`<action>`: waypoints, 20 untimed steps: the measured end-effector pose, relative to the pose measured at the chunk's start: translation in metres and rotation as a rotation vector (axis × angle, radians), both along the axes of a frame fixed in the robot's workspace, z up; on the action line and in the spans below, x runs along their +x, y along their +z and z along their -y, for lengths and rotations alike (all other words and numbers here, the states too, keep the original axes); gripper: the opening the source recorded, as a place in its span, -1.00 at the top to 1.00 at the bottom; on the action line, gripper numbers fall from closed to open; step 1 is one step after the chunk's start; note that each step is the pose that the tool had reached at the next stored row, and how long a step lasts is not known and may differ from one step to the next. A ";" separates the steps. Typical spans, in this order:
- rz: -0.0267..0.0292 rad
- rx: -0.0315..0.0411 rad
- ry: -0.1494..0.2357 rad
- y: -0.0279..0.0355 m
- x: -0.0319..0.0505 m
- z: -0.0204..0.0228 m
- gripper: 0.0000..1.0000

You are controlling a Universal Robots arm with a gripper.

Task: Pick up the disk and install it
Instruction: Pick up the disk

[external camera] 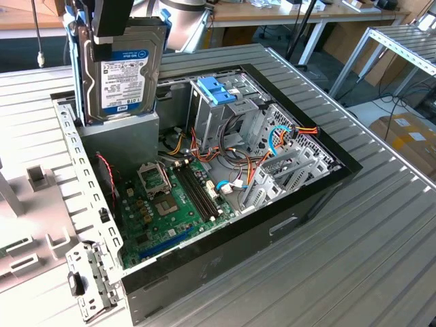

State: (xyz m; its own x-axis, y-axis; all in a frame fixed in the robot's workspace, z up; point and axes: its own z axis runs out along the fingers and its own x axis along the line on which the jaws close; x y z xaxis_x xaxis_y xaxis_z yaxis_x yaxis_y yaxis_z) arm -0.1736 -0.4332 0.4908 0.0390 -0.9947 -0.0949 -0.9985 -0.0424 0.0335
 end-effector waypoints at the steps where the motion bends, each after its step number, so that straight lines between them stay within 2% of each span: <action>1: 0.0000 0.0000 0.000 -0.0002 0.0011 0.0011 0.26; 13: 0.0000 0.0000 0.000 -0.0013 0.0072 0.0062 0.26; 20: -0.0001 -0.0001 0.000 -0.0023 0.0135 0.0106 0.26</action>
